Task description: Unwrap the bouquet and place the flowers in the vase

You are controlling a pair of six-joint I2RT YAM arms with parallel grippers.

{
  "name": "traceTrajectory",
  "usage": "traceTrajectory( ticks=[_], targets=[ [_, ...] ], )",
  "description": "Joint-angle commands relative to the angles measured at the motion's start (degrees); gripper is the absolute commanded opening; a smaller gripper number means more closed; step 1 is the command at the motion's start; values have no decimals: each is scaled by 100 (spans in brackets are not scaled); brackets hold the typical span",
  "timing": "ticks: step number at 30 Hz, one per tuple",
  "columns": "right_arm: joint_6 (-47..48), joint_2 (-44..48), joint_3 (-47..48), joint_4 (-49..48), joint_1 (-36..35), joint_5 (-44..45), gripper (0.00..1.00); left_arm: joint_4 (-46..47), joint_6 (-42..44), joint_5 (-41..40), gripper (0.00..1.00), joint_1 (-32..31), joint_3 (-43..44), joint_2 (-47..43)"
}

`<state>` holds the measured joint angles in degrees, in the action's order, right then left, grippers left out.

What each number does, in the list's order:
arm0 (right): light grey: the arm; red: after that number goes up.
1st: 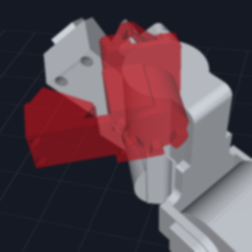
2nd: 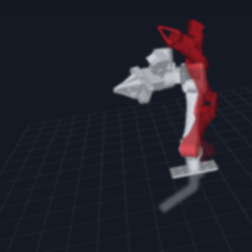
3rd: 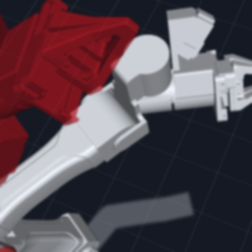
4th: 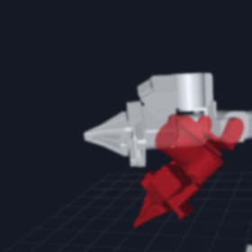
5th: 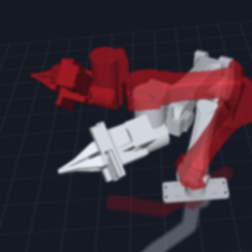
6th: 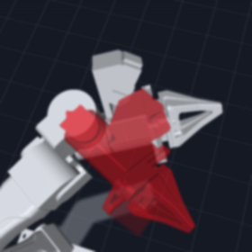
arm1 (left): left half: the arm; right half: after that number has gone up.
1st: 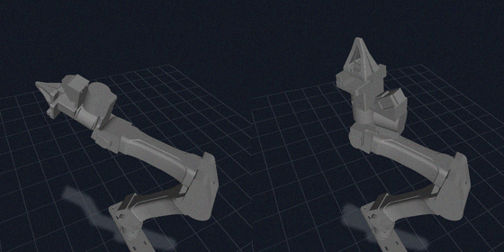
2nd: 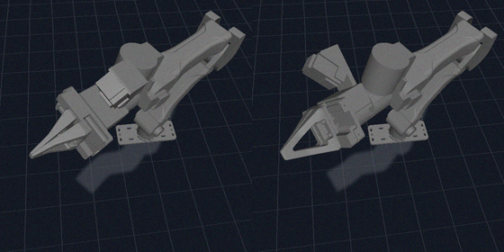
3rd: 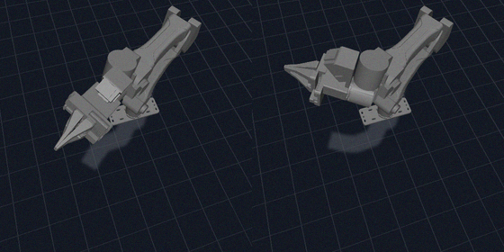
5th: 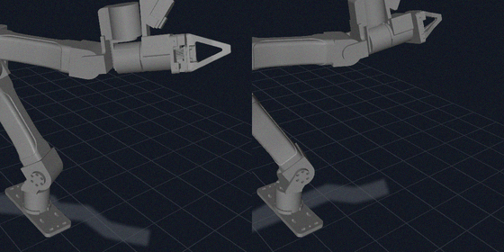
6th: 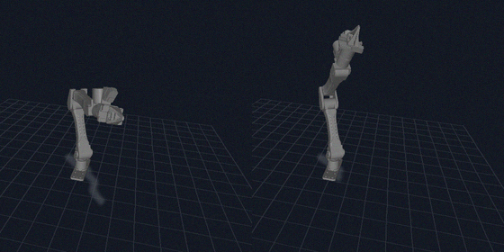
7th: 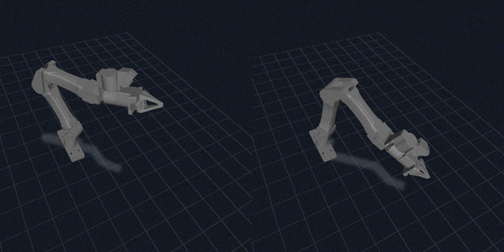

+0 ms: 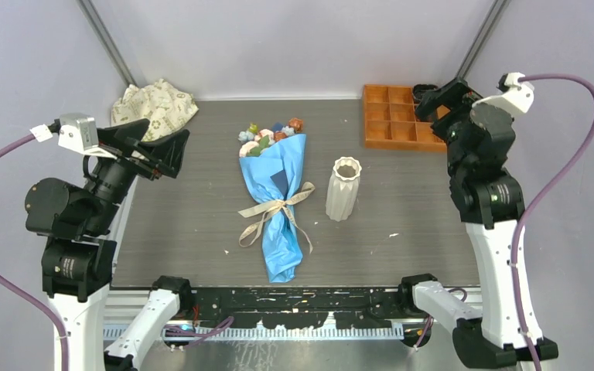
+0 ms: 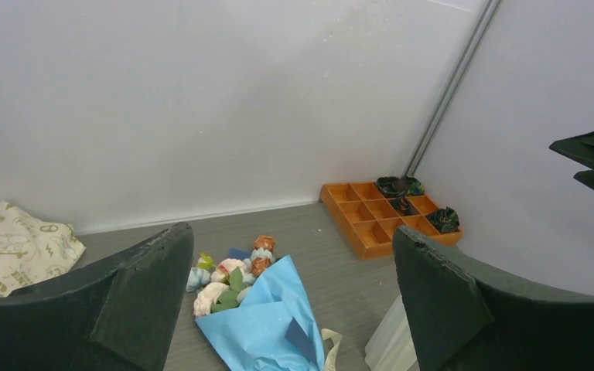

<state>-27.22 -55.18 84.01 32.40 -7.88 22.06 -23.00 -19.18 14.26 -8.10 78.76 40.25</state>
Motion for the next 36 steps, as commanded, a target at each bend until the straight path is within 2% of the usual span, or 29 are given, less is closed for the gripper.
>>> traceTrajectory(
  ticks=[1, 4, 6, 8, 10, 12, 14, 15, 18, 20, 23, 26, 29, 30, 32, 34, 36],
  targets=[
    [-525, -300, 609, 194, -3, 345, 99, 189, -134, -80, 100, 10, 239, 33],
    [-699, -284, 519, -390, 1, 215, 100, 207, -452, -255, 100, 10, 238, -14],
    [-754, -260, 430, -930, -2, -38, 99, 810, -749, -355, 100, 10, -136, -192],
    [-656, -368, 571, -1326, -3, -556, 100, 1591, -990, -246, 100, 10, -501, -323],
    [-222, -618, 1016, -1475, -1, -1422, 100, 1787, -1124, -152, 100, 9, -425, -184],
    [342, -851, 1460, -1600, -2, -2824, 99, 1241, -1125, -165, 100, 7, 71, 182],
    [787, -1162, 2054, -1411, -8, -3492, 100, 505, -1001, -310, 100, 10, 666, 626],
    [853, -1425, 2571, -1095, -19, -3509, 100, 114, -945, -477, 100, 8, 991, 869],
    [1176, -2492, 4575, 664, -149, -3199, 100, -888, -761, -869, 100, 10, 1716, 1462],
    [1501, -3169, 5639, 1692, -381, -2614, 100, -1186, -709, -1059, 100, 10, 1864, 1723],
    [2191, -3883, 6535, 2881, -1179, -401, 100, -1354, -798, -1349, 100, 9, 1735, 1945],
    [3018, -4143, 6079, 3038, -2047, 2384, 100, -1380, -842, -1378, 100, 10, 1515, 2087],
    [4085, -4302, 5040, 2289, -2466, 5171, 100, -1277, -825, -1535, 100, 10, 1193, 2179],
    [4401, -4254, 4671, 2015, -2475, 5600, 99, -1214, -831, -1555, 99, 8, 1083, 2187],
    [4086, -3922, 4213, 1936, -2475, 5214, 100, -1061, -909, -1498, 97, 10, 869, 2200],
    [3034, -3270, 3676, 1821, -2394, 4046, 99, -871, -973, -1365, 95, 6, 647, 2181],
    [2742, -2411, 2634, 810, -2364, 3165, 99, -714, -1013, -1302, 93, 9, 429, 2128]
  ],
)
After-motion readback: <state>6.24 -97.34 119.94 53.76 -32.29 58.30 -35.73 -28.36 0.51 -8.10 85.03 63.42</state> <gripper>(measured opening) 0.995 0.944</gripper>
